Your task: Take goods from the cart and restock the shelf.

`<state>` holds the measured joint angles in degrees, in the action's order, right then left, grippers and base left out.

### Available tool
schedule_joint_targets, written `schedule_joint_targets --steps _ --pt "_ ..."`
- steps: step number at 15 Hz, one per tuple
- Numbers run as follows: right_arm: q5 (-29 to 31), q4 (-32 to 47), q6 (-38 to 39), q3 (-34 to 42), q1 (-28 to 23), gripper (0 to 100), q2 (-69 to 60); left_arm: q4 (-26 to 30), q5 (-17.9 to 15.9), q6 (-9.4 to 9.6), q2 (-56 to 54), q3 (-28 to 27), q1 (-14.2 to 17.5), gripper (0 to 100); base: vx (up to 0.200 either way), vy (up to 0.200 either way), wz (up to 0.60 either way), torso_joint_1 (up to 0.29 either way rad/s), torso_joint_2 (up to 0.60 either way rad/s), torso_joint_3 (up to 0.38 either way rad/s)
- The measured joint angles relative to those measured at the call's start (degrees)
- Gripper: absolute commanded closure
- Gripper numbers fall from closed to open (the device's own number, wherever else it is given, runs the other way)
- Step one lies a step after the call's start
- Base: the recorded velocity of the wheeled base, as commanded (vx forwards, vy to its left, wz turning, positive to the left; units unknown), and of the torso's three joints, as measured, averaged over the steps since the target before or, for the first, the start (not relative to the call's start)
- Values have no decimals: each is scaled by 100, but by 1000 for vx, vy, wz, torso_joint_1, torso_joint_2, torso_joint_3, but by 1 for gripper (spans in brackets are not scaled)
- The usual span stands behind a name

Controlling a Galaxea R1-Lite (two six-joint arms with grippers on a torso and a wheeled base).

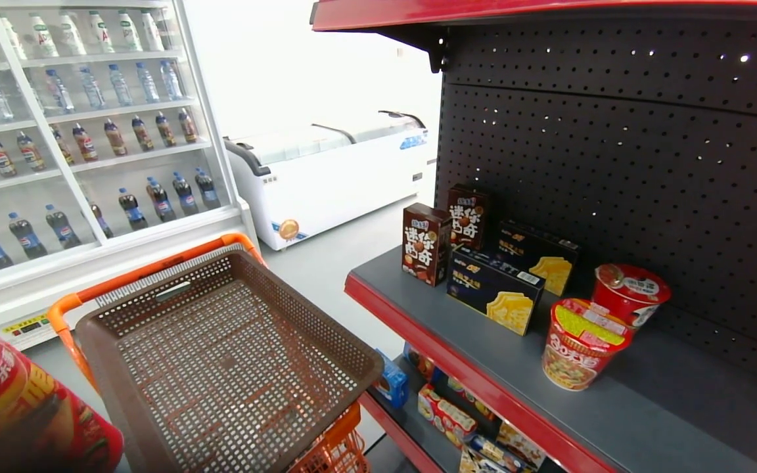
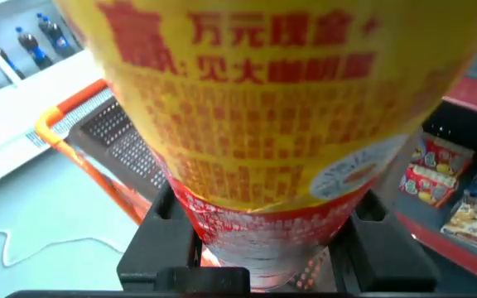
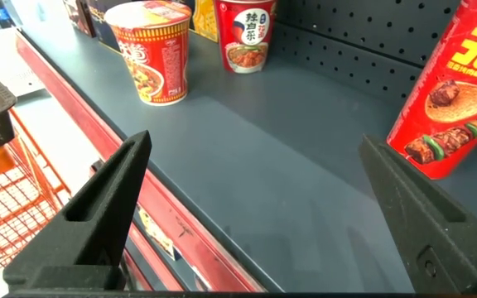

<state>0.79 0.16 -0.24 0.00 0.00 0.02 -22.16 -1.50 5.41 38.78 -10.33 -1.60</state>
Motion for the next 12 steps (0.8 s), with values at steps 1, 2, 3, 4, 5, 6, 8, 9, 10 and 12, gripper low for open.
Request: schedule_joint_targets --steps 1,2,3,4,5,6,8,9,10,12 --pt "-6 0 2 0 5 0 0 211 11 2 -185 -59 4 100 0 0 -600 -2 -7 7" --pt "-9 0 0 0 2 0 -2 416 2 5 -369 -85 2 100 0 0 -600 -12 2 12" --pt "-9 0 0 0 -5 0 -2 563 -35 2 -540 -107 -16 100 0 0 -600 2 2 2" --pt "-9 -2 2 0 0 0 -2 633 -107 2 -686 -116 -29 100 0 0 -600 12 -7 2" --pt "-9 -2 0 0 2 0 0 627 -167 5 -789 -128 -46 100 0 0 -600 -2 2 12" --pt "-9 -6 2 0 0 0 0 640 -246 0 -866 -128 -63 100 0 0 -600 -7 2 12" --pt "-9 -5 0 0 0 0 -2 638 -438 -20 -981 -108 -72 100 0 0 -600 10 10 2" --pt "-9 -5 0 0 0 0 0 640 -462 -20 -1017 -96 -77 100 0 0 -600 2 -2 -2" --pt "-9 -5 2 0 0 0 0 640 -463 -27 -1042 -83 -77 100 0 0 -600 2 -2 -2" --pt "-9 -5 0 0 0 0 0 642 -460 -41 -1069 -83 -77 100 0 0 -600 0 0 0"
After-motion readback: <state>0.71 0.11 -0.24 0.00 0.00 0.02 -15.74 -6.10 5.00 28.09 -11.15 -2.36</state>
